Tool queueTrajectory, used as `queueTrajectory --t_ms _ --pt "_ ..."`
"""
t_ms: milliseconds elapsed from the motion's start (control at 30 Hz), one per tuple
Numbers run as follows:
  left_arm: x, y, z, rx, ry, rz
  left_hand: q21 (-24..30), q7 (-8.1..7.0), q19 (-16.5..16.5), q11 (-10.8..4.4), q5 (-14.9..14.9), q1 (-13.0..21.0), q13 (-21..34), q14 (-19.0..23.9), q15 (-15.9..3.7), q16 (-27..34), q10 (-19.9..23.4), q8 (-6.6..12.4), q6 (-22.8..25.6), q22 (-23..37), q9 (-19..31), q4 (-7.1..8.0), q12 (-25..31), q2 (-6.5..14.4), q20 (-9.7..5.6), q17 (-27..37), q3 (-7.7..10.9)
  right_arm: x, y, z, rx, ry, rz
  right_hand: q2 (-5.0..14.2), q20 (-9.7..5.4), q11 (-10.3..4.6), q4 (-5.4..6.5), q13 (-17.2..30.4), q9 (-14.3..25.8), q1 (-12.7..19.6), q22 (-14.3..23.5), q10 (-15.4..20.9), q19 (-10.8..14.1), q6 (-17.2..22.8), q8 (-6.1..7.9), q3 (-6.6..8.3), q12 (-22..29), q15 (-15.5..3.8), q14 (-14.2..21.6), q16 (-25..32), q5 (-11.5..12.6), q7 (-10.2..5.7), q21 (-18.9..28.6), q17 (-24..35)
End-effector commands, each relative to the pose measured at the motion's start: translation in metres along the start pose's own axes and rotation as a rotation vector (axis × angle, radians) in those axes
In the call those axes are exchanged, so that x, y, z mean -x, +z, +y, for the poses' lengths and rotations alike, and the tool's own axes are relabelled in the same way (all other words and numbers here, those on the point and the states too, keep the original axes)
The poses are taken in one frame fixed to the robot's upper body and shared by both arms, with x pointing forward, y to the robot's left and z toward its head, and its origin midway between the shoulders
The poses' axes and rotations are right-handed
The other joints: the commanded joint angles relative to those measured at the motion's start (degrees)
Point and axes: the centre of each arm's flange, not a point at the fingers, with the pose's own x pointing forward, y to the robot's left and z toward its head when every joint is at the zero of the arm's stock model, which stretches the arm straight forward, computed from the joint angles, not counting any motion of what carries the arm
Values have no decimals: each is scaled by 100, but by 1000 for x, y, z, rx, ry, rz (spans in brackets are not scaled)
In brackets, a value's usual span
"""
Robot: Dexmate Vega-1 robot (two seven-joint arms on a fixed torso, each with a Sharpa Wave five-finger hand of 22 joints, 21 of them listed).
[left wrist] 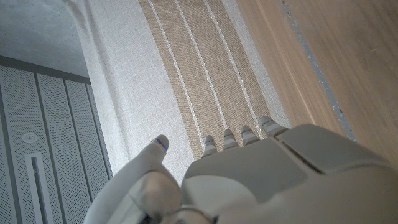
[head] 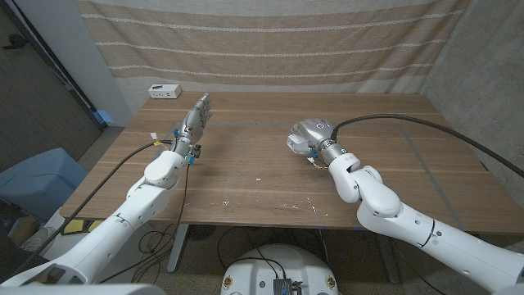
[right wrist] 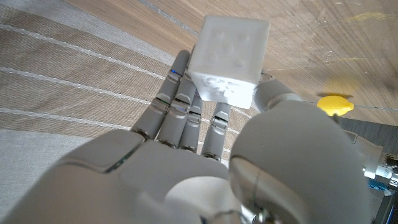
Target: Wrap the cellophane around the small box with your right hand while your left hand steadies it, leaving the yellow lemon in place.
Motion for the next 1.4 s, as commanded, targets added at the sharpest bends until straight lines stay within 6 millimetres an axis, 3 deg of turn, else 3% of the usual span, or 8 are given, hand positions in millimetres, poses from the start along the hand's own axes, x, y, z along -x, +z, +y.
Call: queueTrajectory --t_ms 33,433,533,867,1400 --pt "2 -2 2 6 3 2 -3 -18 -38 37 -26 46 12 -633 -35 12 -263 1 -12 15 25 18 -13 215 23 7 21 -5 11 6 -16 18 -58 1337 -742 -380 2 27 14 1423 21 466 -43 37 -40 -33 -15 -751 284 -29 -3 2 70 40" --pt "3 -3 2 8 -1 5 -6 -23 -38 33 -27 43 12 -639 -36 11 -273 -2 -22 15 25 22 -18 213 24 7 21 -11 19 16 -44 49 -87 1336 -747 -453 19 33 21 1467 17 469 -79 48 -72 -72 -54 -750 273 -73 -4 0 153 32" --pt "4 -3 2 8 -1 4 -7 -26 -37 36 -27 41 12 -636 -30 12 -272 -2 -23 16 25 24 -17 213 22 7 21 -13 22 18 -48 57 -100 1337 -747 -385 27 36 24 1485 14 472 -96 51 -86 -88 -71 -749 279 -81 -4 0 189 39" --pt "5 -3 1 10 -3 6 -8 -28 -34 37 -28 40 13 -636 -31 12 -268 -3 -25 16 25 26 -16 213 20 7 22 -22 28 26 -63 76 -131 1336 -758 -429 45 41 29 1521 7 472 -133 51 -115 -120 -106 -749 288 -101 -5 2 261 53" --pt "9 -4 1 13 2 8 -12 -22 -35 28 -28 37 13 -636 -32 13 -274 0 -20 16 25 29 -19 211 23 6 23 -37 34 39 -70 117 -147 1332 -752 -372 59 48 37 1577 -7 487 -176 62 -149 -161 -149 -750 287 -140 -2 8 374 64"
